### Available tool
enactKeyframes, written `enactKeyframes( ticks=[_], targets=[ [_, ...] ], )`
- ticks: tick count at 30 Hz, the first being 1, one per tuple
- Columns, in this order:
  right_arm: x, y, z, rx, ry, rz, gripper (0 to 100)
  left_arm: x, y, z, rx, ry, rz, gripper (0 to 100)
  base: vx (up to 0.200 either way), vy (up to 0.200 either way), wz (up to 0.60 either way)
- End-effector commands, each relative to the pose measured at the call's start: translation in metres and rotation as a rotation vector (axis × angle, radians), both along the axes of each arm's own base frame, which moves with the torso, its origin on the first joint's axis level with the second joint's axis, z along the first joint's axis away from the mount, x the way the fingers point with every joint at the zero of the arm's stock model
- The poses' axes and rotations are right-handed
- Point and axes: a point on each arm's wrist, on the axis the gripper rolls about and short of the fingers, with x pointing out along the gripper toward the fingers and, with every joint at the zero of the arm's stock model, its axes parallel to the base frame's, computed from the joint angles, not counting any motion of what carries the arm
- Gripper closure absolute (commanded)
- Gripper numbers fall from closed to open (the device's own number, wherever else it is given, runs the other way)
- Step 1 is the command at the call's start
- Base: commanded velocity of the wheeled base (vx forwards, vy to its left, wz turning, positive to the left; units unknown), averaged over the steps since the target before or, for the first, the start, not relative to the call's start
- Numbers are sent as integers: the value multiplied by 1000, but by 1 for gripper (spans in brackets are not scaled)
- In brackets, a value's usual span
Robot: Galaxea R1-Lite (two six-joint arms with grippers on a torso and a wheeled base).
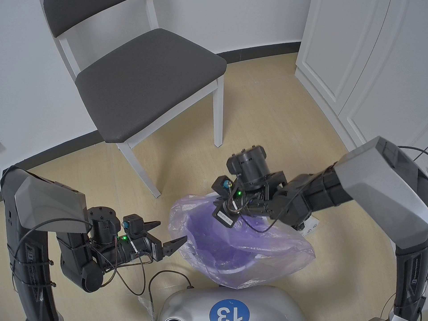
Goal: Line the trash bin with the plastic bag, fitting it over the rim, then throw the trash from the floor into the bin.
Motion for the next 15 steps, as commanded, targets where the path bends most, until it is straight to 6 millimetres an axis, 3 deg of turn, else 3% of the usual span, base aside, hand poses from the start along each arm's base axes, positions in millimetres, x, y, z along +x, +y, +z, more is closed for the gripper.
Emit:
enactKeyframes(
  ticks=[1,6,15],
  targets=[
    [17,-6,39,36,-57,-29,100,1,0,-3,-1,-3,0,0,0,0,0],
    [22,-6,51,46,-79,-30,100,1,-1,-6,3,5,-4,0,0,0,0],
    [40,-12,46,-4,-118,-20,100,1,-1,-8,5,12,-2,0,0,0,0]
  ],
)
